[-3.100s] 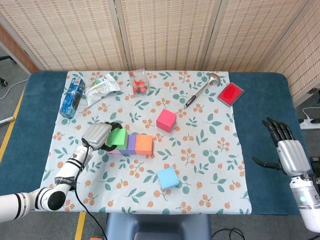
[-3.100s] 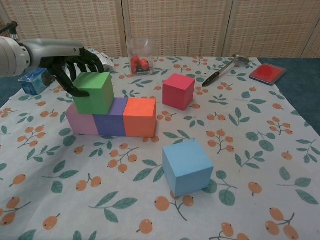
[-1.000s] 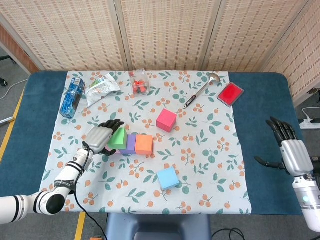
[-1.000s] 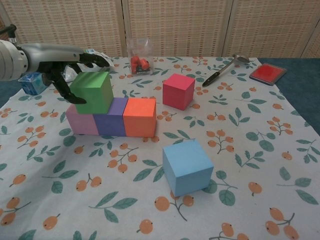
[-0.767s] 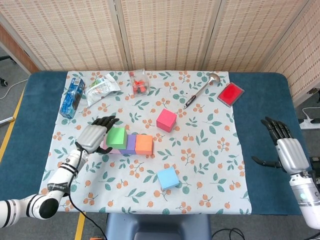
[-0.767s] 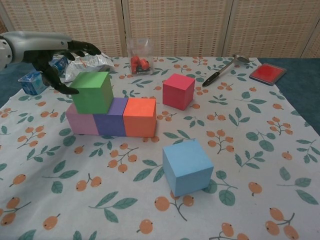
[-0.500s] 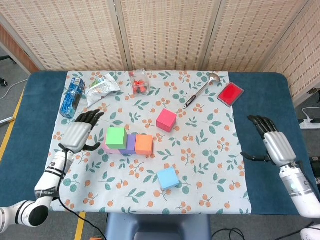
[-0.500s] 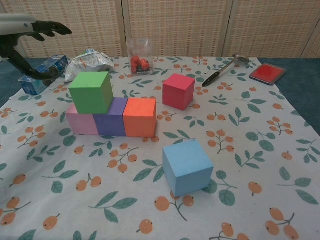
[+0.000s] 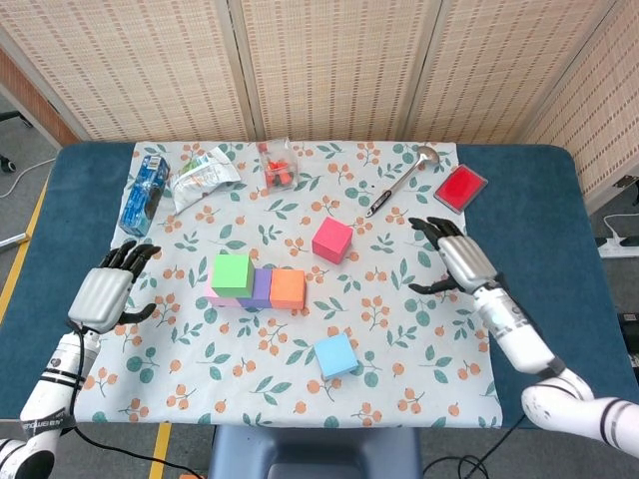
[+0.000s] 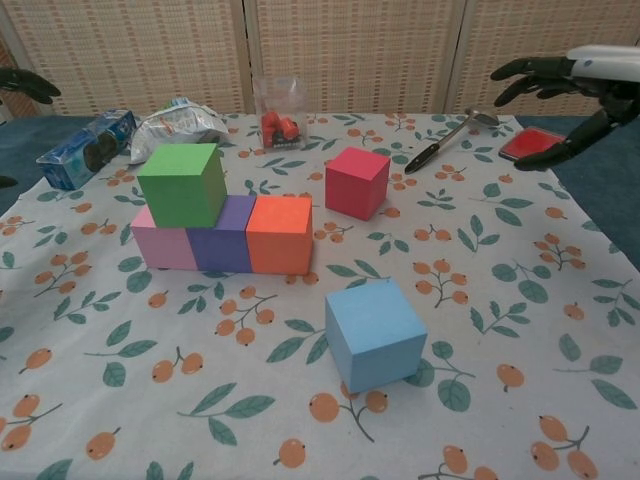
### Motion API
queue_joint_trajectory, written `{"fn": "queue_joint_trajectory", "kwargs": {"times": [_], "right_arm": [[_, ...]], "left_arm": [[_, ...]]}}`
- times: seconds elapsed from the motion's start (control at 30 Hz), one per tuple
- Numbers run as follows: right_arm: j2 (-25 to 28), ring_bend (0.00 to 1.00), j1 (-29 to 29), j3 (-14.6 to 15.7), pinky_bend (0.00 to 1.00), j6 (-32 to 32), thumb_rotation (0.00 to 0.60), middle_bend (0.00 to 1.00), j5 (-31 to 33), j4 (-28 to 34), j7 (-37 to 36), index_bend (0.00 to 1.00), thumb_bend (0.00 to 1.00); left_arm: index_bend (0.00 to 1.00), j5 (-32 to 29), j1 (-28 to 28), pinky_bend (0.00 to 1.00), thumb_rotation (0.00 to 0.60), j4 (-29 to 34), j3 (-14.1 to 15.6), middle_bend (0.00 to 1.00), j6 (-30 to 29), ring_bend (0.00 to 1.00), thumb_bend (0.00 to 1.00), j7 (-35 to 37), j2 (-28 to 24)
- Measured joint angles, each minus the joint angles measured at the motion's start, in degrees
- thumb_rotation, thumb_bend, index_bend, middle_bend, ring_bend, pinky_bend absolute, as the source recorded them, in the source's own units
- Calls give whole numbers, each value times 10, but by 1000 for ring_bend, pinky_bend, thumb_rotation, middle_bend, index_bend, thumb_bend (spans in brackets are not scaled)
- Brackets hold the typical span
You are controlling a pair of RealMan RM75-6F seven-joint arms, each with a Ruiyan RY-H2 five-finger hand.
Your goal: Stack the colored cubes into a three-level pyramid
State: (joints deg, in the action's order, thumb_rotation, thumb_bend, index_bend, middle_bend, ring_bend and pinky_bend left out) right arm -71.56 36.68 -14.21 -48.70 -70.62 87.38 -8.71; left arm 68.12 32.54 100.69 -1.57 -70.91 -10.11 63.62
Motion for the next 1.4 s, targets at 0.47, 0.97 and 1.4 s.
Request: {"fn": "queue_joint_trajectory", "kwargs": {"times": [0.47, 0.97, 1.4], "right_arm": [[-174, 0, 138, -33, 0, 63, 499, 150, 205, -146, 167, 102, 19], [-310, 0, 250, -57, 0, 95, 500, 173, 335, -324, 262, 180, 19], [-374, 51, 278, -77, 0, 109, 534, 254, 362, -428, 273, 346, 101]], "left_arm": [[124, 87, -88, 142, 600, -69, 21, 118, -78, 55, 253, 74, 16], [124, 152, -133, 142, 600, -79, 25, 119, -106, 55, 253, 122, 5], [120, 177, -145, 142, 600, -91, 19, 117, -98, 54, 253, 154, 5]]}}
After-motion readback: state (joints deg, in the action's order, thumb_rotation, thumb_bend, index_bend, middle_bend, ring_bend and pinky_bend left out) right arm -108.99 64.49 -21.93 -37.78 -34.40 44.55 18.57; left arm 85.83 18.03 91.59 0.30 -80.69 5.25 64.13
